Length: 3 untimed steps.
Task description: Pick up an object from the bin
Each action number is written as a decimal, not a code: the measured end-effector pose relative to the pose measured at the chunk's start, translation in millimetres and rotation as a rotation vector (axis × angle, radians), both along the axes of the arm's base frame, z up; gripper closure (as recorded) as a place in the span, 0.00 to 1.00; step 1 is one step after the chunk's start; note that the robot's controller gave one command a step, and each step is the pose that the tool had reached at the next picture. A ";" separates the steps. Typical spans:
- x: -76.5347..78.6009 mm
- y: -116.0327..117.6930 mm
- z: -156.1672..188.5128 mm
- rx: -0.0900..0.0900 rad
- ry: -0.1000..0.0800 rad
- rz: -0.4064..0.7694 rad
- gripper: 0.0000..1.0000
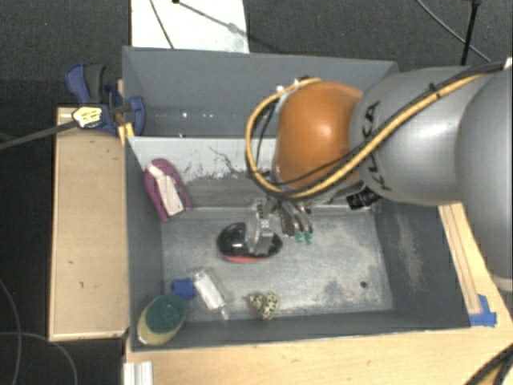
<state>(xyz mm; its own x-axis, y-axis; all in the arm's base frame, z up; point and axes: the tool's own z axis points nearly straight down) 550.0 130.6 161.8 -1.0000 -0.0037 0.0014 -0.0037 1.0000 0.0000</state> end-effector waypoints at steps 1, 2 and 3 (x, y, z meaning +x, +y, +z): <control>0.5 -0.5 1.0 0.001 -0.002 -0.003 0.00; 30.9 14.9 -89.0 0.001 0.003 -0.045 0.00; 33.9 15.8 -82.1 0.005 -0.008 -0.049 1.00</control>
Offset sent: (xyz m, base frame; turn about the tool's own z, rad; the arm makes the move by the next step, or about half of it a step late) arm 0.0000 0.0000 0.0000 0.0000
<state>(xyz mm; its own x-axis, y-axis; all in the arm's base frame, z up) 583.8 146.4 79.7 -0.9990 0.0450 -0.0064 0.0449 0.9990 0.0048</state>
